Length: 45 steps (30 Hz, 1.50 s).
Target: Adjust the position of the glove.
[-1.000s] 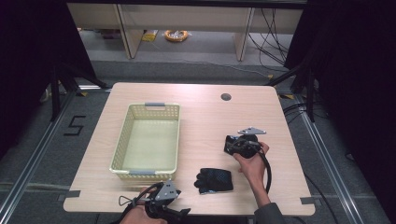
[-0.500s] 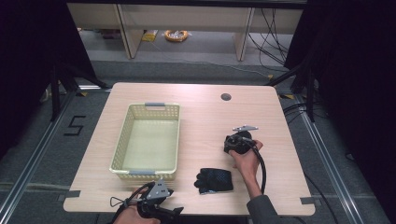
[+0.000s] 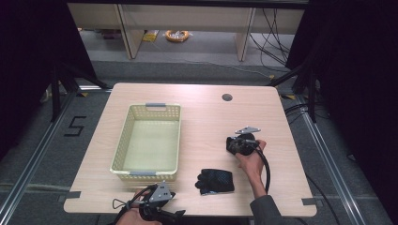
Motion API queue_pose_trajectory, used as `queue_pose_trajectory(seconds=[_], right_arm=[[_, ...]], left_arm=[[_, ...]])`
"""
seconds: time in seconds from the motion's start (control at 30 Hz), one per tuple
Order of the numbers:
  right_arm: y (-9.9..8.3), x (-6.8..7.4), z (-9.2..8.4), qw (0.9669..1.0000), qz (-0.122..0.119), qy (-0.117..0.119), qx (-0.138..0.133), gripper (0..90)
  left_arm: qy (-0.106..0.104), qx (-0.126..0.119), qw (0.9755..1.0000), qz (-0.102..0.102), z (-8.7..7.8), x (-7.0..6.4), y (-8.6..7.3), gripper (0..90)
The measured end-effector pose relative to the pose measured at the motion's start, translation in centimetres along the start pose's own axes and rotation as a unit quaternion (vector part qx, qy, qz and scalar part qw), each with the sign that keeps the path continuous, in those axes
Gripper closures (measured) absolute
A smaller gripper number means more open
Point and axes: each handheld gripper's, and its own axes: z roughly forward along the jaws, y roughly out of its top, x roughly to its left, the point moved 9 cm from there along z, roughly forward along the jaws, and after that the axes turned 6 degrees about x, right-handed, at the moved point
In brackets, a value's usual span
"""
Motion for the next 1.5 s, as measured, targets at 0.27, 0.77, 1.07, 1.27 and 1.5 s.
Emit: queue_pose_trajectory(seconds=[0.27,0.77,1.07,1.27,1.5], right_arm=[[0.5,-0.2,-1.9,0.9993,-0.031,0.010,-0.018,75.6],[0.3,6.4,-9.3,0.9811,-0.129,0.111,-0.092,75.3],[-1.7,9.5,-10.3,0.9709,-0.159,0.157,-0.085,75.2],[-2.7,10.9,-10.9,0.9646,-0.178,0.174,-0.088,75.0],[-3.7,12.2,-10.9,0.9581,-0.197,0.192,-0.080,74.7]], left_arm=[[-0.005,-0.009,0.9997,-0.020,-0.1,0.0,0.1,31.3],[0.003,-0.017,0.9995,-0.028,-0.3,0.5,0.3,31.1],[0.008,-0.013,0.9996,-0.022,-0.4,0.7,0.2,30.8],[0.007,-0.011,0.9998,-0.015,-0.3,0.7,0.2,30.8],[0.010,-0.015,0.9994,-0.030,-0.2,0.8,0.2,30.8]])
